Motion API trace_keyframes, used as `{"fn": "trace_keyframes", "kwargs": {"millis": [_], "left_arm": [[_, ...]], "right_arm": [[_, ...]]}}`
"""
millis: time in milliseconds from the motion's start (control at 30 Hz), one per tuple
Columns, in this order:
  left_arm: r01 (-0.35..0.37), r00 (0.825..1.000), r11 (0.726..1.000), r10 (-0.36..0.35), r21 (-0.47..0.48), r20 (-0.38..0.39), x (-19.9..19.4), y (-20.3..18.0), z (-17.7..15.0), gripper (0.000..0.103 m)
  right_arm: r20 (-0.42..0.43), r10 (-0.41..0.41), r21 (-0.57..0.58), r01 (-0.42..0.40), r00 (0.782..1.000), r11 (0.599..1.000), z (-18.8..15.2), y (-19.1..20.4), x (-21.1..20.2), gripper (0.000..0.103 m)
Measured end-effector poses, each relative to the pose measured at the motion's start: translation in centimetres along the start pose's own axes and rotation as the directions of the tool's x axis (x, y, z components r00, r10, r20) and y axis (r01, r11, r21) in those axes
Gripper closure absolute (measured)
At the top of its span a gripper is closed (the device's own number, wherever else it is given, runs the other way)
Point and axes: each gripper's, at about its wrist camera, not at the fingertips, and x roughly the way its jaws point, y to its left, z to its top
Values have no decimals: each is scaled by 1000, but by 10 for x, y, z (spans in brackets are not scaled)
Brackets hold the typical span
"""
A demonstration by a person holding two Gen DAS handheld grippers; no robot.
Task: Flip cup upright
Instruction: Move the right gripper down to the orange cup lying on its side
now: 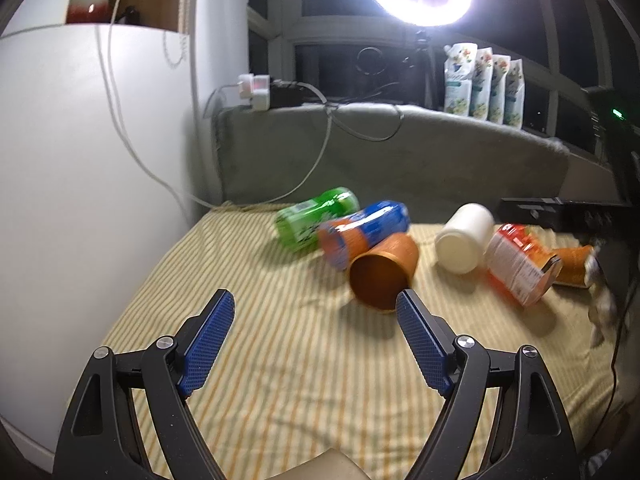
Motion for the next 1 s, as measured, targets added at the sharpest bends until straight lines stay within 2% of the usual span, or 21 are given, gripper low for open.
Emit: {"fn": "trace_keyframes", "kwargs": {"millis": [67,200,300,367,400,433,500,567,633,700,767,833,900,1000], "left_arm": [[-14,1000,1000,13,-13,-13,1,9,-5,20],[-31,999,999,29,-39,-32,3,22,-9,20],[-36,999,998,34,-56,-40,3,28,-10,20],[-38,999,997,35,-62,-40,4,31,-10,20],[-40,998,997,38,-65,-40,4,32,-11,20],[-41,998,997,39,-67,-40,4,33,-11,20],[-44,998,996,41,-71,-42,4,37,-10,20],[-51,998,996,49,-72,-34,1,40,-8,20],[-62,998,995,60,-74,-31,-2,44,-6,20],[-71,997,994,69,-82,-34,-2,47,-5,20],[-83,996,992,80,-96,-41,0,52,-4,20],[-93,995,989,87,-111,-58,5,56,-2,20],[-105,993,988,97,-117,-69,8,59,0,20],[-128,990,984,118,-123,-80,12,65,4,20]], "right_arm": [[-53,45,16,-44,998,999,8,4,17,4],[-135,83,17,-82,987,997,22,12,49,19],[-197,123,53,-114,973,992,33,11,76,24],[-228,145,71,-132,963,989,40,11,93,35],[-251,170,82,-154,953,985,42,10,102,46],[-268,188,82,-171,945,982,44,11,108,52],[-306,209,-4,-221,929,975,49,18,120,52],[-345,163,-166,-231,924,959,53,30,125,52],[-394,136,-302,-267,909,915,56,42,127,52],[-414,86,-480,-298,906,825,54,56,125,52],[-429,59,-597,-332,901,730,48,70,121,51],[-471,40,-654,-379,881,655,44,80,122,51],[-487,2,-721,-403,874,563,36,90,121,50],[-503,-41,-798,-445,864,406,22,105,120,50]]}}
